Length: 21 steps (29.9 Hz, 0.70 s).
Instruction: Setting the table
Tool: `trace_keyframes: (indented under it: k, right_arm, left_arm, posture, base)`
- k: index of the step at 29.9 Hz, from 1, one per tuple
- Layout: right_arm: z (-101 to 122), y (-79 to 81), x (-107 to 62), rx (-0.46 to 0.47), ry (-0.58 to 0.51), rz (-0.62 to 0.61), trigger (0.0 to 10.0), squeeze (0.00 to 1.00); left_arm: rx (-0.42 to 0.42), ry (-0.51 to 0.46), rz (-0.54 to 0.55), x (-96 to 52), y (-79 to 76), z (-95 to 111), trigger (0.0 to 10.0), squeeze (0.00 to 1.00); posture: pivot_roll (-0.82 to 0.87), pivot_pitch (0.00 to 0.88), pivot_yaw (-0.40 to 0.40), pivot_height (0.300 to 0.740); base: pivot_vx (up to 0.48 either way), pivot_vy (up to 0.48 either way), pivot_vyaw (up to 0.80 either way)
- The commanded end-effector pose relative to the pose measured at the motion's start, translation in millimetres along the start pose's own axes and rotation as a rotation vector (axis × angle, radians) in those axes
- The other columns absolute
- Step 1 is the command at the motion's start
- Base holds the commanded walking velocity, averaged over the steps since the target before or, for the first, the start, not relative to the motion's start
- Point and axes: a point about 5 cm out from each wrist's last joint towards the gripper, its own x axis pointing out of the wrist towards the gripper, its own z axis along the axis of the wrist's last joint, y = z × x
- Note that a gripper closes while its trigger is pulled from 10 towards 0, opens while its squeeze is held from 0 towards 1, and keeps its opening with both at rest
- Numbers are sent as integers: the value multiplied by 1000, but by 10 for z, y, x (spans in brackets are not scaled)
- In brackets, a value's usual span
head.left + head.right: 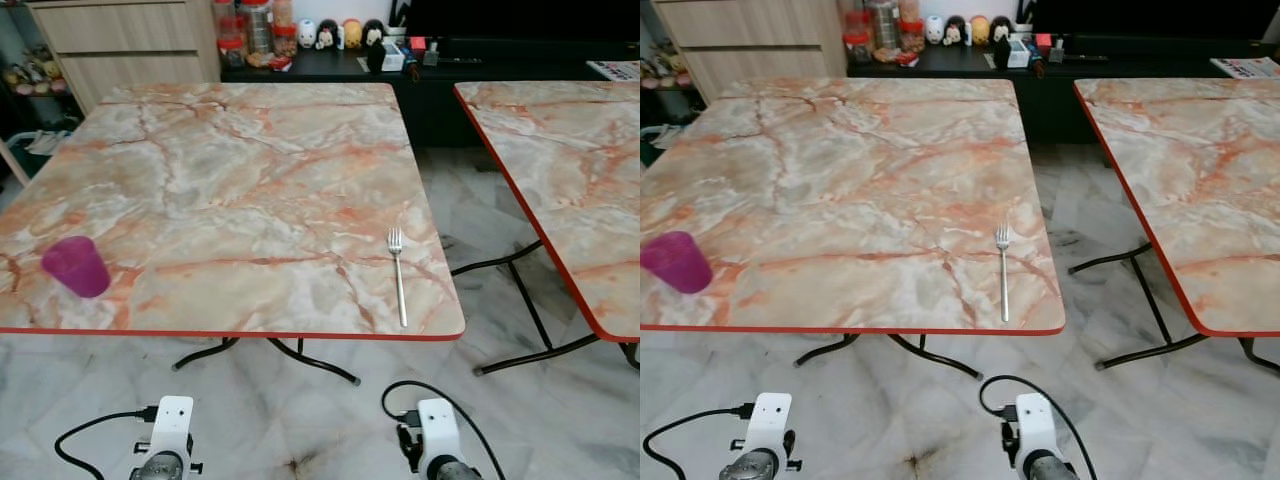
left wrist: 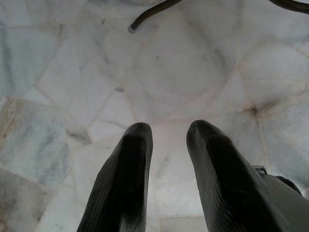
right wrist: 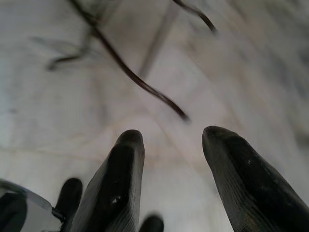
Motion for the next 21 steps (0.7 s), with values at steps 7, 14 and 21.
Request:
trace_keyframes:
  k: [7, 14, 21]
  right_arm:
    - [426, -16, 35, -178, -244, 130, 10000, 0]
    - [1055, 180, 96, -248, -481, 318, 10000, 0]
    - [1454, 343, 75, -261, -617, 433, 10000, 0]
  left_arm:
    - [14, 27, 0, -15, 23, -79, 10000, 0]
    - [8, 32, 4, -17, 11, -87, 10000, 0]
    - [5, 33, 3, -18, -8, -87, 10000, 0]
  posture:
    - [-19, 120, 6, 740]
    - [-17, 115, 3, 740]
    - [-2, 88, -4, 740]
  base:
    - [0, 0, 0]
    - [0, 0, 0]
    - [0, 0, 0]
